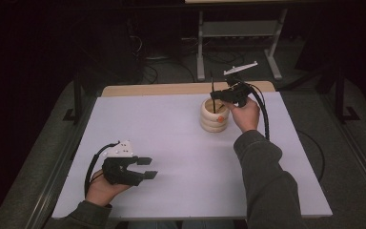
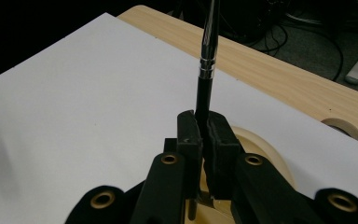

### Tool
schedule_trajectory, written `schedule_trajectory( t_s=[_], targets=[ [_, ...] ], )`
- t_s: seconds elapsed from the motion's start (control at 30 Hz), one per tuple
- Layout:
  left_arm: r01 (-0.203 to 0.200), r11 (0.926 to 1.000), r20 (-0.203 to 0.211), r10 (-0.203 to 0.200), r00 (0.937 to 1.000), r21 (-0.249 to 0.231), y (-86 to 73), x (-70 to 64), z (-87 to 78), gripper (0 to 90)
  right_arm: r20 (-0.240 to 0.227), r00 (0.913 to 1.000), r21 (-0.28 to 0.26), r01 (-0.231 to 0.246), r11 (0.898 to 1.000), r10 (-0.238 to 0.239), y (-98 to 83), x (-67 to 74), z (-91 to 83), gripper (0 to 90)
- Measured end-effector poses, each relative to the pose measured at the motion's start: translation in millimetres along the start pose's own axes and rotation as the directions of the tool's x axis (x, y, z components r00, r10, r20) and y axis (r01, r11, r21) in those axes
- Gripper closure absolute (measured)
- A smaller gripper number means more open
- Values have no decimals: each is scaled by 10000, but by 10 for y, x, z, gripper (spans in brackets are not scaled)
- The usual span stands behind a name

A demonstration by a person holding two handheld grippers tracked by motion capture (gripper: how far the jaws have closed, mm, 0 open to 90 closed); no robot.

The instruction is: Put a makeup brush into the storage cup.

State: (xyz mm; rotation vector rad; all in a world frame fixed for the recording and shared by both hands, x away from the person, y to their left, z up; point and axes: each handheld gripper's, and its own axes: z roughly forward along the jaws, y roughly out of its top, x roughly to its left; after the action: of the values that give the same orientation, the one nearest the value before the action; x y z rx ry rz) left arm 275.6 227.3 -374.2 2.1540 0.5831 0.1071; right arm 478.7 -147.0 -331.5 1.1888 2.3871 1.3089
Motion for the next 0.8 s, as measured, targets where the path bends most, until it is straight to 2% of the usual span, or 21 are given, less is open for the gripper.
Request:
schedule_trajectory(
  t_s=[0.17,0.43,0.8],
  targets=[
    [116,9999,42,-115,9999,-99,1,-13,15,454,27,10000,20,-1,10000,1,-57,-11,16,847],
    [44,10000,64,-43,10000,-38,0,-5,26,453,26,10000,6,-93,10000,93,-154,-45,34,846],
    [94,9999,41,-94,9999,-58,-3,-5,24,451,179,9998,260,-130,9996,125,-246,-33,87,839]
  ],
)
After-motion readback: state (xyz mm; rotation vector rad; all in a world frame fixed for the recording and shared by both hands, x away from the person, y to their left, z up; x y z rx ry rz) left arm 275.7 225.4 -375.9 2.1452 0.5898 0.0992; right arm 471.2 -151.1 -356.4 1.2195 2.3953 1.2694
